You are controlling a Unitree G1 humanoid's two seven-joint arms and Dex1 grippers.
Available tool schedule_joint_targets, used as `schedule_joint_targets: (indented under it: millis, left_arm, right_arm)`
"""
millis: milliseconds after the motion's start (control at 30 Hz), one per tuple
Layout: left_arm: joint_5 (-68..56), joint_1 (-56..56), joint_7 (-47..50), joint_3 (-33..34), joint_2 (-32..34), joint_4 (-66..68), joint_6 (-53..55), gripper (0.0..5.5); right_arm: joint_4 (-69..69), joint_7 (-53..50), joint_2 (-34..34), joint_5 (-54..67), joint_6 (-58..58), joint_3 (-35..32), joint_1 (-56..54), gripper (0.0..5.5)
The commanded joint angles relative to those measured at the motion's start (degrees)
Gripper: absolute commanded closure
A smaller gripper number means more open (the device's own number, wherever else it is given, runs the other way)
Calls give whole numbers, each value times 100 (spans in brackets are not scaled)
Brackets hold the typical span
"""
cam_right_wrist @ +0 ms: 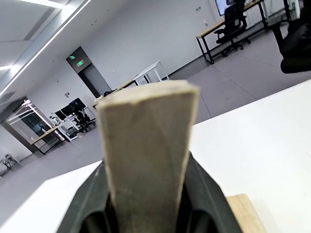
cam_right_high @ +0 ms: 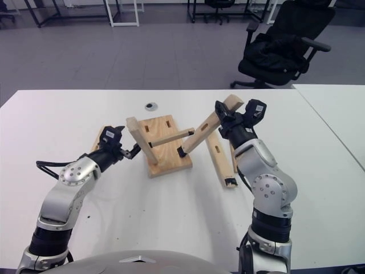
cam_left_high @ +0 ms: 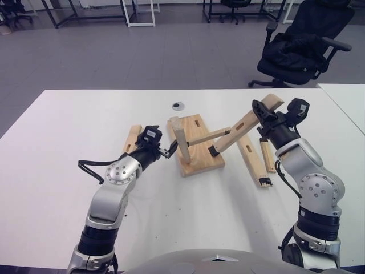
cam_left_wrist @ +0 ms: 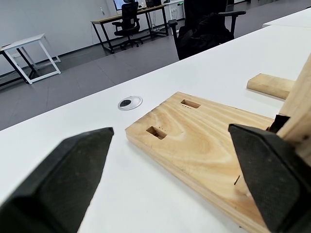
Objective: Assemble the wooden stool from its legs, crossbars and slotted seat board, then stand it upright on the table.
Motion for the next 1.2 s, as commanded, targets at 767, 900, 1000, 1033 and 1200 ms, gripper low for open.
schedule_joint_targets:
  millis: [767,900,1000,1033,1200]
  left_arm:
    - [560,-492,2346,16,-1761,391,3,114]
    - [707,-881,2879,-79,-2286,691,-313,114]
    - [755,-1160,3156,-36,-2328,815,-405,114]
    - [768,-1280,3215,-28,-2332,885,-404,114]
    - [791,-1737,3316,24,-2361,1378,-502,114]
  right_arm:
    - [-477,618,-461,-962,1710,1405,50,287]
    - [-832,1007,-494,-966,1446,1496,-118,248]
    - [-984,1201,-741,-1238,1534,1875,-57,248]
    - [-1003,1224,-777,-1322,1575,1980,-56,248]
    - [-1313,1623,-890,-1364,1515,2273,9,248]
